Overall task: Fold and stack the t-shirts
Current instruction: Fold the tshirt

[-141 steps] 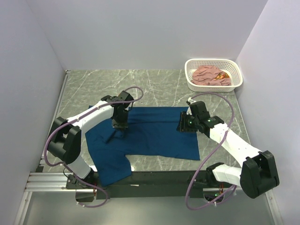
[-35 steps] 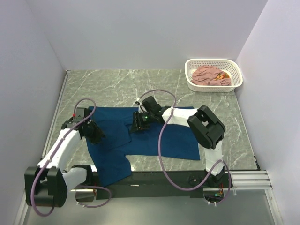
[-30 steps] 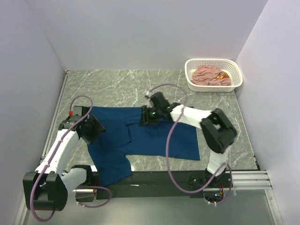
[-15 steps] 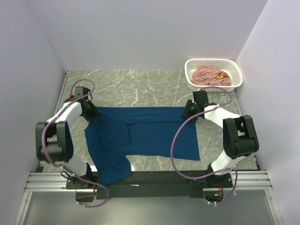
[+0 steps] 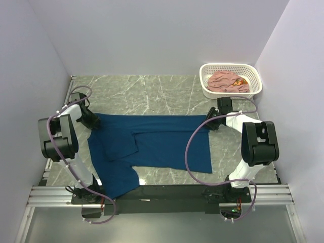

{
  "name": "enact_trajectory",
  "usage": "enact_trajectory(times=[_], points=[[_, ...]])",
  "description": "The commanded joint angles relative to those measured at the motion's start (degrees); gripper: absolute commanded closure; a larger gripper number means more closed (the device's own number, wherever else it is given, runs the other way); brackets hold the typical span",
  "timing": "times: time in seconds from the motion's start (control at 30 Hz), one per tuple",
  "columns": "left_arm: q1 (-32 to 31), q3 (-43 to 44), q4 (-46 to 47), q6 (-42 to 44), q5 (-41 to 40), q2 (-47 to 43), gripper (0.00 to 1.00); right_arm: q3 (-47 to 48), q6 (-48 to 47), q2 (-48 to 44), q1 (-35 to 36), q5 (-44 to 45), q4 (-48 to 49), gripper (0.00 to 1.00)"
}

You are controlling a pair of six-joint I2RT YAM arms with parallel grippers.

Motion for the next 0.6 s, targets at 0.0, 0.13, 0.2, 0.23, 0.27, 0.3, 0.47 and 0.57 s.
enact_trajectory(times=[0.0,0.13,0.2,0.23,0.27,0.3,0.47,0.57], points=[[1.6,-0.1,0.0,2.1,-3.5,2.6,0.62,1.2,-0.3,0.9,-2.1,3.1,-2.1,0.61],[1.5,0.5,-0.5,2.1,-2.7,-0.3,0.50,2.8,-2.5,-0.4,-1.9,2.8,-2.6,0.61],[1.3,0.4,-0.9,1.6,-2.8,-2.5,0.45,4.3,-4.1,-1.9,-1.1,3.0,-3.5,0.60],[0.9,0.3,-1.1,1.3,-2.9,-5.0,0.43,5.4,-5.0,-2.5,-0.4,3.2,-4.4,0.60],[0.5,0.4,-1.4,1.1,-4.6,-6.2,0.40,6.0,-5.3,-3.3,1.2,4.6,-5.3,0.60],[0.0,0.6,-1.9,1.1,-5.5,-7.2,0.36,6.7,-5.7,-3.5,2.3,5.4,-6.0,0.60],[-5.8,1.1,-5.4,1.4,-11.7,-13.0,0.30,12.1,-6.2,-2.9,10.8,11.6,-11.4,0.60],[-11.5,1.3,-6.8,1.5,-14.7,-14.6,0.31,15.1,-4.9,-0.3,15.6,13.8,-13.3,0.60]])
